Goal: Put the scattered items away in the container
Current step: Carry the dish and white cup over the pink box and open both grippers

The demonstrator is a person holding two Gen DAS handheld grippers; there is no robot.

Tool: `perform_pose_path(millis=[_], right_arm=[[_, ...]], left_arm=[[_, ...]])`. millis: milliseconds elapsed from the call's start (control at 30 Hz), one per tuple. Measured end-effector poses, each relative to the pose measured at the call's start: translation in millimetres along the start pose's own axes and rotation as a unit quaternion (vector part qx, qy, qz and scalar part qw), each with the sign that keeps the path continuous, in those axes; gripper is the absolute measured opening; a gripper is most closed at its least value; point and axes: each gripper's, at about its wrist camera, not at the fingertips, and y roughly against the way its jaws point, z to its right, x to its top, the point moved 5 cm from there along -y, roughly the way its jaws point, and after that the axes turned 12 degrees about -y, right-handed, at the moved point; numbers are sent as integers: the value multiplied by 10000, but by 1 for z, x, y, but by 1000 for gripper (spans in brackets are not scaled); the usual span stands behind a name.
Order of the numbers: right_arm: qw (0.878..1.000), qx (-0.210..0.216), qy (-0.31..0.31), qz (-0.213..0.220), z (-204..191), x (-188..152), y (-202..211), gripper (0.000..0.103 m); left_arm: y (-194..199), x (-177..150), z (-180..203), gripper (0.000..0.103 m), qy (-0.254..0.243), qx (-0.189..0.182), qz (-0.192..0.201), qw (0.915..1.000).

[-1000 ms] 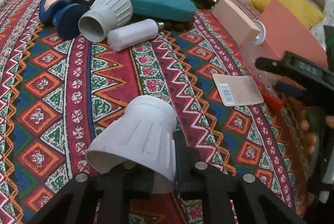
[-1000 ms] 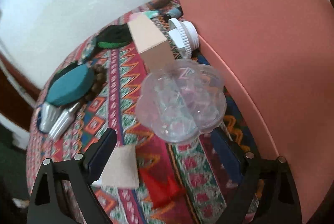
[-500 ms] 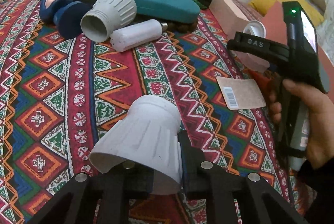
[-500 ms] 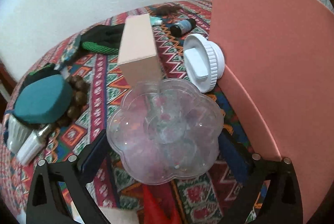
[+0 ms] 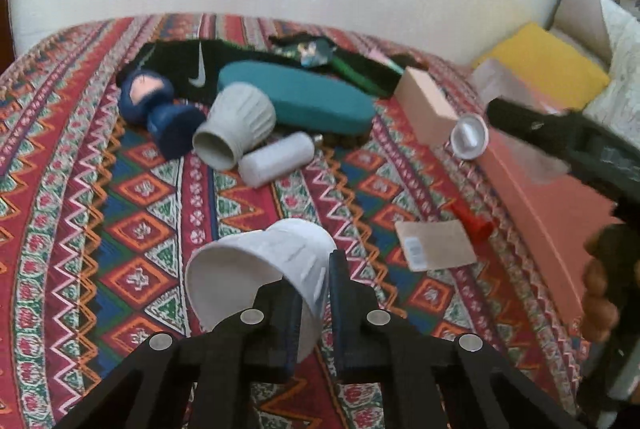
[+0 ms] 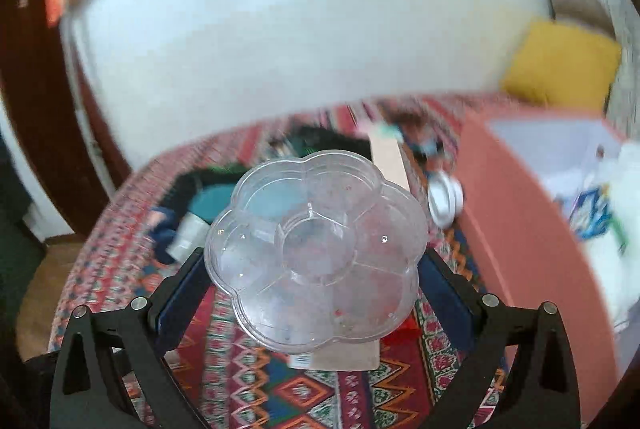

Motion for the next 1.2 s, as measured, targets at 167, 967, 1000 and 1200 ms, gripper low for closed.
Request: perform_pose_path(millis=[167, 967, 1000, 1200], right_arm=[[9972, 265, 423, 556, -28, 5, 48, 101], [9881, 531, 100, 1437, 9, 48, 154, 101], [9869, 539, 63, 1519, 13, 52, 162, 101], [9779, 543, -113, 2017, 40, 81, 213, 101]], left_arm=[[6, 2, 5, 2, -38, -65, 49, 10000], [89, 41, 53, 0, -7, -486, 757, 9959], [91, 45, 60, 0, -61, -512, 795, 9955], [92, 85, 134, 0, -650, -788, 1013, 9896]])
